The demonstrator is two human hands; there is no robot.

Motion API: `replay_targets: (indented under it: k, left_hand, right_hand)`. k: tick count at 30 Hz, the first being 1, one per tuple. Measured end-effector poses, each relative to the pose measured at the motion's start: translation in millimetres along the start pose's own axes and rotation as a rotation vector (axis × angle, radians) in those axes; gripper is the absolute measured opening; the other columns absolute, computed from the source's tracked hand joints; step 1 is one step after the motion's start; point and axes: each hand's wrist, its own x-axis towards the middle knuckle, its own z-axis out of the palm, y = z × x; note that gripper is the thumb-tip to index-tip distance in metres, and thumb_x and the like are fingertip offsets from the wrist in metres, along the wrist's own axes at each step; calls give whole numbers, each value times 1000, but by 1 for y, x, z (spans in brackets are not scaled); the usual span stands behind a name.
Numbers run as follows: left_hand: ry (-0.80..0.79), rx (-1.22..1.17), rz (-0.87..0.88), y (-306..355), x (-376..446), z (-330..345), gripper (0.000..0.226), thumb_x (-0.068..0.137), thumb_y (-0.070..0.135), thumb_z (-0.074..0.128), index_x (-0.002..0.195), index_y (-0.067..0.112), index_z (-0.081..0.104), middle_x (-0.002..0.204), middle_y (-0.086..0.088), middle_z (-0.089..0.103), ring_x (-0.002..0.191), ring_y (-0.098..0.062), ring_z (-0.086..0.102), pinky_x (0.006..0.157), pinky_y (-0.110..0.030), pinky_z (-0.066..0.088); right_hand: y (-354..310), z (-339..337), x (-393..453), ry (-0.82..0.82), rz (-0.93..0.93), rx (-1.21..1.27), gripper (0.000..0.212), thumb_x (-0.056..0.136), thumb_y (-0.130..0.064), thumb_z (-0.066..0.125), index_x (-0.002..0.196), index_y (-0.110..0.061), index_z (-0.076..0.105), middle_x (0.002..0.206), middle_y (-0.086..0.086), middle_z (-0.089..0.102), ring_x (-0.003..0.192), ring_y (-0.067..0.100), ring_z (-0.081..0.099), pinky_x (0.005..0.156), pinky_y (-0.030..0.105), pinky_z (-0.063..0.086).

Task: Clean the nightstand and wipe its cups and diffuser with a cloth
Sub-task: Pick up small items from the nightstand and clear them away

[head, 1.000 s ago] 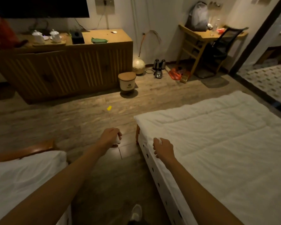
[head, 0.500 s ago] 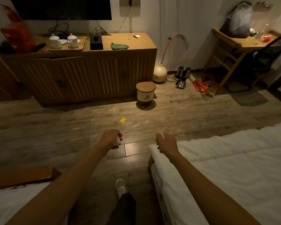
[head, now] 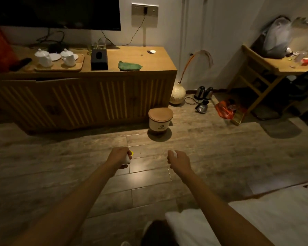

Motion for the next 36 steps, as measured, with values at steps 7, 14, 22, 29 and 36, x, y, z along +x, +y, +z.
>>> replay_targets:
  k: [7,14,22,29,36]
  left_hand:
    - [-10,26,36,69,126,31,13,93,7,62,103,0,64,94,-8,54,80,-20,54,59,-31,58]
    - [-30,43,65,162,239,80,11,86,5,71,95,4,64,92,-14,61,79,-22,60,64,-30,56]
    - [-10,38,-59,206,342,115,17,90,-7,56,87,9,58,89,-19,57,71,-26,60,71,-36,59]
    - [22,-52,-165,247,453,118,14,97,-4,49,95,7,57,94,-16,60,67,-23,59,64,-31,58]
    - [2,80,-210,288,541,133,21,101,26,49,93,9,58,85,-13,57,67,-23,51,63,-33,46]
  right_hand:
    - [-15,6,152,-12,108,49,38,100,-29,46,86,-2,69,84,14,70,66,19,59,54,26,44]
    - [-49,-2,304,-115,116,-8,36,99,-31,48,77,-8,66,71,7,64,62,18,57,56,29,44]
    - [-71,-16,438,-129,151,-79,41,97,-37,49,77,-7,67,72,9,70,59,18,61,53,28,45]
    - [-99,-12,555,-143,242,-93,40,97,-34,46,71,-13,66,73,8,69,64,21,58,58,32,44]
    - [-118,-14,638,-166,279,16,41,102,-44,46,77,-18,65,67,-2,64,58,13,53,49,25,39]
